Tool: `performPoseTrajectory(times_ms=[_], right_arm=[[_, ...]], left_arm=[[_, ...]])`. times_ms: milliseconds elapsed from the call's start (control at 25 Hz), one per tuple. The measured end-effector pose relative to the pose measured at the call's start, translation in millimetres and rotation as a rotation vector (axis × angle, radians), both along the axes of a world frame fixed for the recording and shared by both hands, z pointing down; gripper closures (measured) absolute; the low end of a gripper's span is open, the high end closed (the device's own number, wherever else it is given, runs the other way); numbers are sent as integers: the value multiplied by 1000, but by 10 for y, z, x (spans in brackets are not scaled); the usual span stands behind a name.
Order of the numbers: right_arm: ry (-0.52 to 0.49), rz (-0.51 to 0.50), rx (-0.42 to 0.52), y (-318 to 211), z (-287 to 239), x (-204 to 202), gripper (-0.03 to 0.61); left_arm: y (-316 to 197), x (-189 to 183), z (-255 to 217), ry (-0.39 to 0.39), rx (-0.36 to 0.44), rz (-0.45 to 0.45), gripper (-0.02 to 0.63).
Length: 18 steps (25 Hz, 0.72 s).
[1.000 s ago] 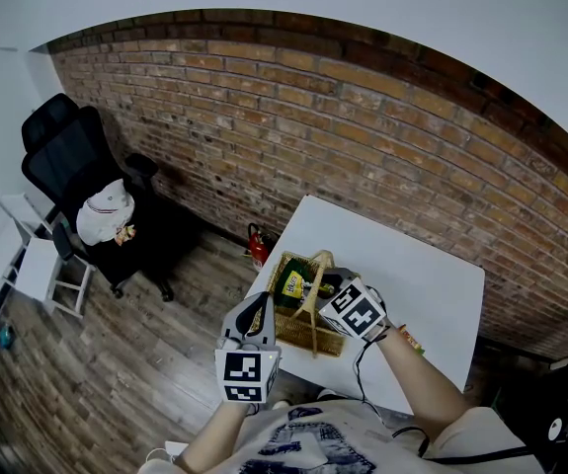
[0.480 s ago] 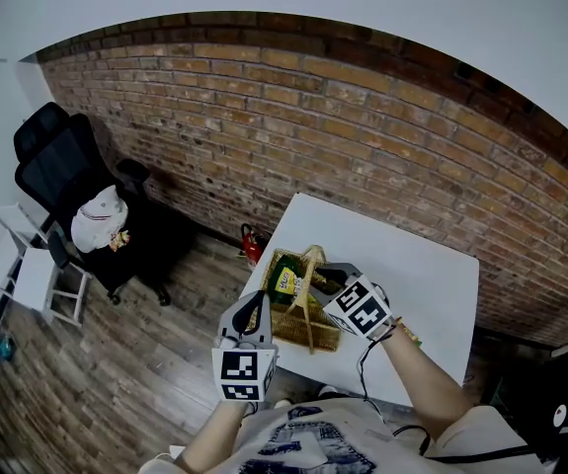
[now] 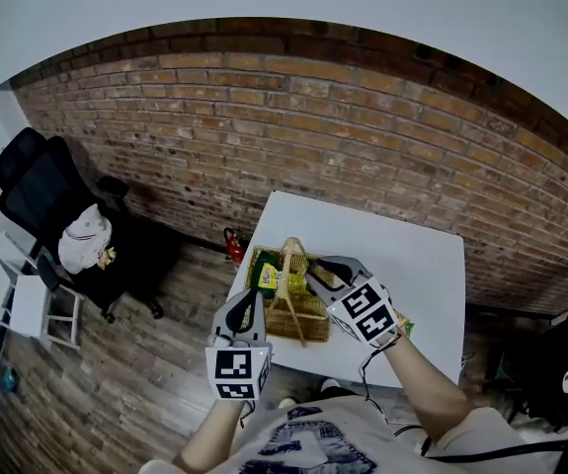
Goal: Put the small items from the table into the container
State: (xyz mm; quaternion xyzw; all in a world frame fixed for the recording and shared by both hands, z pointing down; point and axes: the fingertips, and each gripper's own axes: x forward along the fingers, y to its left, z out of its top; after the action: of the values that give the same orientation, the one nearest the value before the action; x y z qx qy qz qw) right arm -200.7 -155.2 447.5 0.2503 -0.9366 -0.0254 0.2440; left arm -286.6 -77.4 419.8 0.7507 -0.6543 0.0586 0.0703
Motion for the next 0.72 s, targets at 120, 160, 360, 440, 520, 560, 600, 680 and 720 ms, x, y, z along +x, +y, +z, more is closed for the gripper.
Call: performPoseTrajectory(times_ms=[120, 160, 360, 440, 520, 560, 600, 680, 720], right_arm=[[-52, 79, 30, 35, -138, 176, 480], [-74, 104, 33, 52, -179, 241, 487], [-168, 221, 56, 160, -387, 567, 516], [-208, 270, 68, 208, -475, 696, 532], [-242, 317, 81, 259, -551, 823, 541], [-256, 339, 88, 288, -583, 884, 546], [-270, 359, 95, 317, -612, 940, 550], [-291, 391, 106, 370, -659, 1040, 557], [-297, 400, 109, 396, -673, 1082, 558]], left_arm=[[11, 96, -40, -3, 6, 32, 561], [16, 132, -58, -2, 11, 44, 561], [50, 311, -173, -13, 42, 97, 561], [58, 374, -196, -14, 46, 115, 561], [62, 441, -218, -16, 49, 133, 561], [66, 474, -229, -18, 52, 142, 561], [70, 504, -240, -21, 54, 151, 561], [74, 563, -260, -27, 57, 166, 561], [73, 596, -268, -29, 58, 173, 561]])
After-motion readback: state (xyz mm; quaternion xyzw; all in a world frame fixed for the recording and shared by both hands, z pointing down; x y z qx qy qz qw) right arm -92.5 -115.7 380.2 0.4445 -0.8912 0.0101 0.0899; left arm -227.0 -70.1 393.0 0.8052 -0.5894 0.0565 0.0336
